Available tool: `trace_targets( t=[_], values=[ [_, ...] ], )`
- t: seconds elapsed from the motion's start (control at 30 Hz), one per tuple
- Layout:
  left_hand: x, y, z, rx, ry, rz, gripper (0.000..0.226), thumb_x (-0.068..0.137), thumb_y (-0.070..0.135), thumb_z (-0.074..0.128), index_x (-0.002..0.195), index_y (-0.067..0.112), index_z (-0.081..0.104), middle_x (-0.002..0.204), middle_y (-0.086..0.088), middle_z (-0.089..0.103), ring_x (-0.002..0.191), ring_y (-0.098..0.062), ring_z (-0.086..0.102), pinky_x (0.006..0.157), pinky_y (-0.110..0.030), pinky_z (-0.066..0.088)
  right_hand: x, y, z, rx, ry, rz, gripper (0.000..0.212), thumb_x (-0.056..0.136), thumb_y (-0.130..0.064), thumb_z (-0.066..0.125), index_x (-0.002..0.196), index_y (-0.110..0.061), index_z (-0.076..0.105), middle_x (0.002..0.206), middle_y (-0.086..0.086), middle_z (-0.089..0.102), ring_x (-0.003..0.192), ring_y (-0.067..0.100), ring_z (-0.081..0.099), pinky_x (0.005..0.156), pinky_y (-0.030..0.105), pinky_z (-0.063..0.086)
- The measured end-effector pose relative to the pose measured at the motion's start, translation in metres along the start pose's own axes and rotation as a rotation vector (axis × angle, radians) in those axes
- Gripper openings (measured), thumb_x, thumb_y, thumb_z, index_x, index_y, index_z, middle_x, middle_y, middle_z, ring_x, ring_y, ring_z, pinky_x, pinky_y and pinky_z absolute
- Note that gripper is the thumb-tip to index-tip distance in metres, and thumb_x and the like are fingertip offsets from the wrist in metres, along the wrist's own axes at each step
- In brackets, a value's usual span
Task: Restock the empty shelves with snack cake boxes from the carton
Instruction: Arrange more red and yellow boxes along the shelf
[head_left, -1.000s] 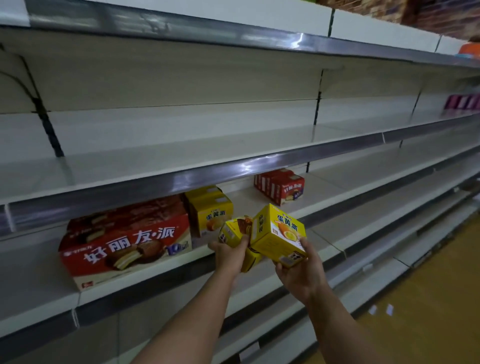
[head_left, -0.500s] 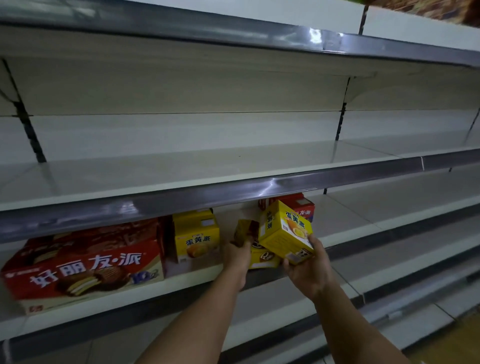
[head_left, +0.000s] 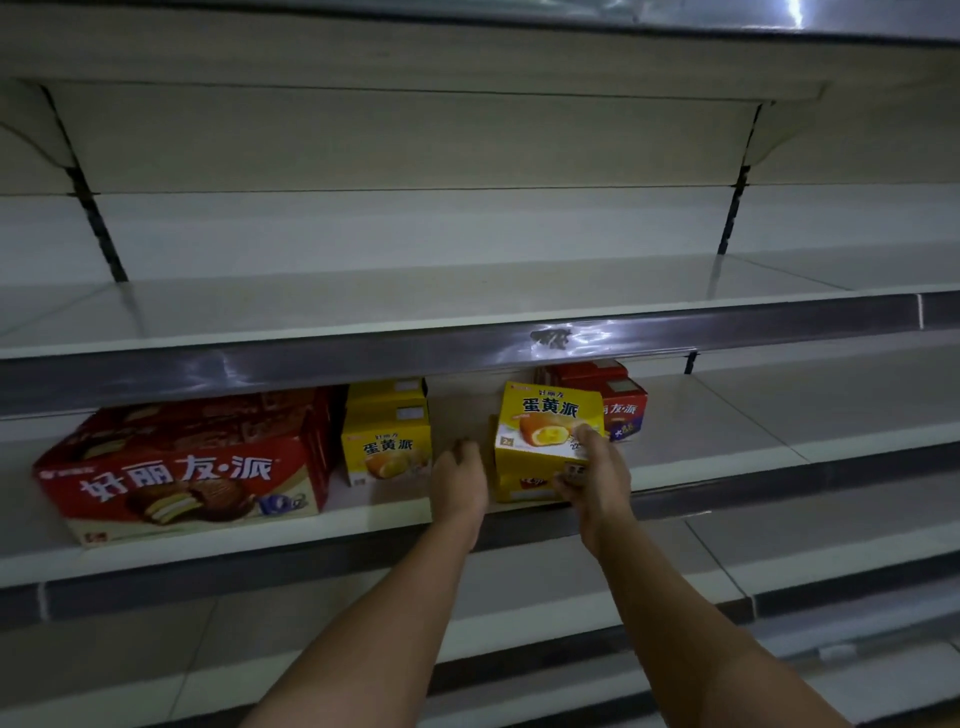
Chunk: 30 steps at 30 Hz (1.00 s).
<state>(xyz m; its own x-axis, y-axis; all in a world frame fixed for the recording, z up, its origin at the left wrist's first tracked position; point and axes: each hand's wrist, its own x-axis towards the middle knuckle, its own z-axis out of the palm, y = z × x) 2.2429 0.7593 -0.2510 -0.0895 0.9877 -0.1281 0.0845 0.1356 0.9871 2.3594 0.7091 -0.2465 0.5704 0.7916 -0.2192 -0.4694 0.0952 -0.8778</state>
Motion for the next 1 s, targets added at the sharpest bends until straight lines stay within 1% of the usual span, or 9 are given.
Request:
trace_targets(
  t=[0.1,0.17,0.27,0.37,0.5,0.67,0.77,0.87,1.0],
  values=[
    [-0.007,0.005,-0.017,-0.065,0.003,0.043,0.031,0.099,0.045,0.039,0.088,0.019,0.052,0.087,0.001,0.051,0.084,-0.017,0.047,0.081,-0.031,0.034,-0.015,0.004,0.010,-0.075,-0.043,-0.070,0.021,0.093,-0.028,0.057,0.109,-0.014,0.056,0.091,0.002,0.063,0.076,0.016,0.062,0.059,0.026,0.049],
    [-0.010,0.004,-0.031,-0.030,-0.002,0.093,0.031,0.098,0.048,0.039,0.092,0.021,0.053,0.089,0.001,0.053,0.087,-0.018,0.048,0.080,-0.030,0.035,-0.028,0.011,0.022,-0.161,-0.115,-0.088,0.022,0.094,-0.028,0.055,0.112,-0.014,0.056,0.093,0.002,0.064,0.079,0.015,0.063,0.061,0.026,0.049],
    [-0.007,-0.006,-0.057,0.090,0.064,0.177,0.036,0.099,0.046,0.037,0.092,0.018,0.060,0.097,-0.004,0.058,0.093,-0.025,0.055,0.077,-0.030,0.038,-0.041,0.030,0.038,-0.338,-0.180,-0.173,0.029,0.093,-0.034,0.057,0.116,-0.016,0.056,0.107,0.004,0.065,0.093,0.017,0.064,0.078,0.032,0.053],
    [0.001,-0.024,-0.096,0.347,0.164,0.241,0.047,0.100,0.045,0.034,0.105,0.011,0.065,0.121,-0.009,0.049,0.104,-0.027,0.054,0.081,-0.030,0.038,-0.050,0.044,0.052,-0.615,-0.221,-0.250,0.035,0.088,-0.039,0.064,0.113,-0.018,0.053,0.108,0.001,0.063,0.101,0.019,0.060,0.092,0.037,0.048],
    [0.008,-0.035,-0.142,0.581,0.168,0.302,0.042,0.101,0.041,0.032,0.122,0.018,0.060,0.132,-0.012,0.042,0.109,-0.031,0.052,0.084,-0.035,0.041,-0.057,0.061,0.076,-0.786,-0.355,-0.174,0.027,0.087,-0.028,0.067,0.109,-0.017,0.056,0.114,0.005,0.065,0.105,0.023,0.061,0.097,0.044,0.047],
    [0.013,-0.042,-0.155,0.681,0.117,0.396,0.038,0.099,0.021,0.046,0.137,0.024,0.049,0.140,-0.007,0.042,0.115,-0.028,0.053,0.087,-0.040,0.048,-0.052,0.070,0.094,-1.170,-0.270,-0.329,0.043,0.090,-0.021,0.059,0.132,-0.020,0.050,0.125,0.013,0.051,0.113,0.033,0.054,0.095,0.040,0.045],
    [0.017,-0.043,-0.146,0.621,0.120,0.375,0.036,0.096,0.018,0.051,0.132,0.018,0.053,0.123,-0.010,0.059,0.106,-0.027,0.059,0.084,-0.039,0.051,-0.046,0.074,0.102,-1.174,-0.271,-0.322,0.039,0.091,-0.011,0.055,0.129,-0.014,0.051,0.123,0.016,0.055,0.111,0.032,0.054,0.094,0.042,0.047],
    [0.019,-0.045,-0.140,0.573,0.142,0.320,0.021,0.094,0.015,0.053,0.113,0.011,0.059,0.108,-0.012,0.063,0.097,-0.028,0.060,0.080,-0.039,0.051,-0.045,0.079,0.107,-1.112,-0.252,-0.244,0.036,0.091,-0.011,0.056,0.126,-0.012,0.049,0.122,0.014,0.056,0.110,0.029,0.056,0.092,0.041,0.048],
    [0.023,-0.049,-0.136,0.530,0.154,0.263,0.018,0.093,0.017,0.057,0.109,0.012,0.060,0.108,-0.011,0.061,0.095,-0.026,0.061,0.080,-0.038,0.052,-0.045,0.081,0.105,-0.909,-0.276,-0.157,0.041,0.091,-0.009,0.058,0.130,-0.009,0.042,0.120,0.012,0.060,0.104,0.024,0.059,0.085,0.035,0.049]
  ],
)
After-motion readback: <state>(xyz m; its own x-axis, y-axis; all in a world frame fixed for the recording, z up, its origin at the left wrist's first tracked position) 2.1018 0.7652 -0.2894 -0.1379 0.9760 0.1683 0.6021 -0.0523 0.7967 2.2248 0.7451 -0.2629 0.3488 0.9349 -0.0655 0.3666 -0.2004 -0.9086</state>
